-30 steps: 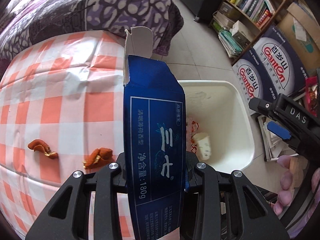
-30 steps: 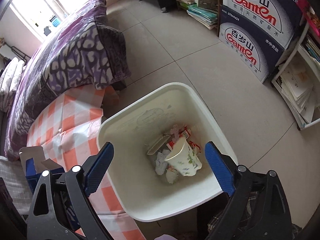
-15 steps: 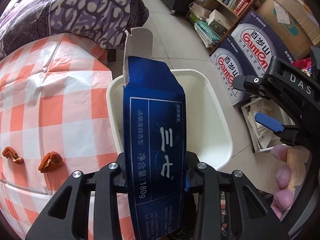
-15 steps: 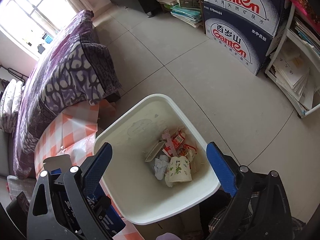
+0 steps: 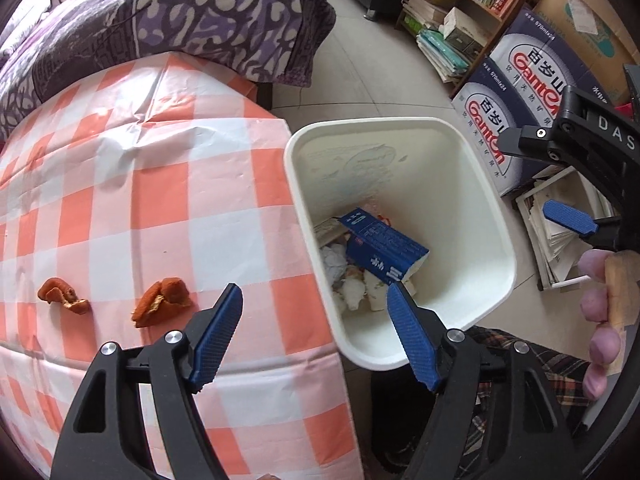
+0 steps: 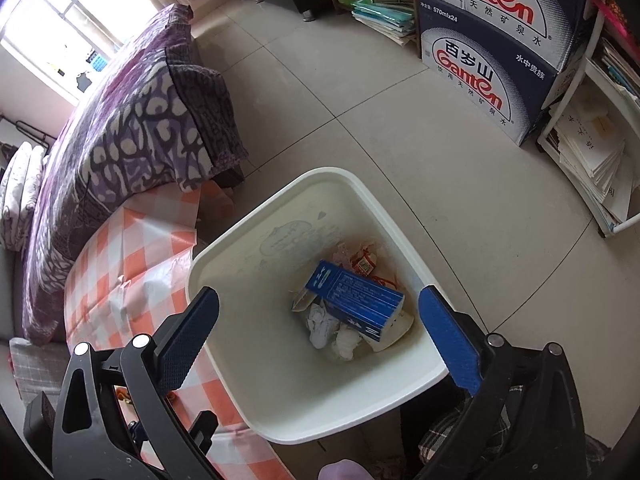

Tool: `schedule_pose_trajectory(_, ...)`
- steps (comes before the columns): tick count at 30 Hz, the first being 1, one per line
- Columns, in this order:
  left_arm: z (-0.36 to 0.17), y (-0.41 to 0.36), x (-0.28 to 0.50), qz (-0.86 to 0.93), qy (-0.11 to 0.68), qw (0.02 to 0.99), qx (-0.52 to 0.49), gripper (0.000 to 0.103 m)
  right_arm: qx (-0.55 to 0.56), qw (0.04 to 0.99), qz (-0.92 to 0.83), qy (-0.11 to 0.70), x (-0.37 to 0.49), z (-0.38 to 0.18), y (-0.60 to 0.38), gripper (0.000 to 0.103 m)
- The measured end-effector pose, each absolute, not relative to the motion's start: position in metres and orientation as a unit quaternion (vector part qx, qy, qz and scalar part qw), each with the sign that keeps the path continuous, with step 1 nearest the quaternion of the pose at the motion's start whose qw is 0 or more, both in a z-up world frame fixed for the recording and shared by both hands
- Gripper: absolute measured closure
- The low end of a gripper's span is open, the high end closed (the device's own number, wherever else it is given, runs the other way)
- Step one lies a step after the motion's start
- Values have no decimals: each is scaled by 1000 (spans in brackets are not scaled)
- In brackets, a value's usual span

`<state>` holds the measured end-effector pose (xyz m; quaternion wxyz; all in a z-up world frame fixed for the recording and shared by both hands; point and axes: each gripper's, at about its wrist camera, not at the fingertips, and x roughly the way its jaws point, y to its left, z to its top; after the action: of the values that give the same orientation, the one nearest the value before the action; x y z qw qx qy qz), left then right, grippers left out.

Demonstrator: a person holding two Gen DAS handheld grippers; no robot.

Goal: Collect trash
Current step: 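Lower the blue carton with the left tool into the bin and open, then grasp an orange peel with the left tool while the right tool grasps another peel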

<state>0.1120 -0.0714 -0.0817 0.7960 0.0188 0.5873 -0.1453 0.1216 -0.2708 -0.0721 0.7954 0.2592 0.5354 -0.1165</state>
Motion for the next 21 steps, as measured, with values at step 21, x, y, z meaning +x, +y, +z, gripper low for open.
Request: schedule_pose_trajectory(21, -120, 6, 114, -86, 615, 781, 73, 67, 208, 785, -74, 579, 132, -89, -216, 7)
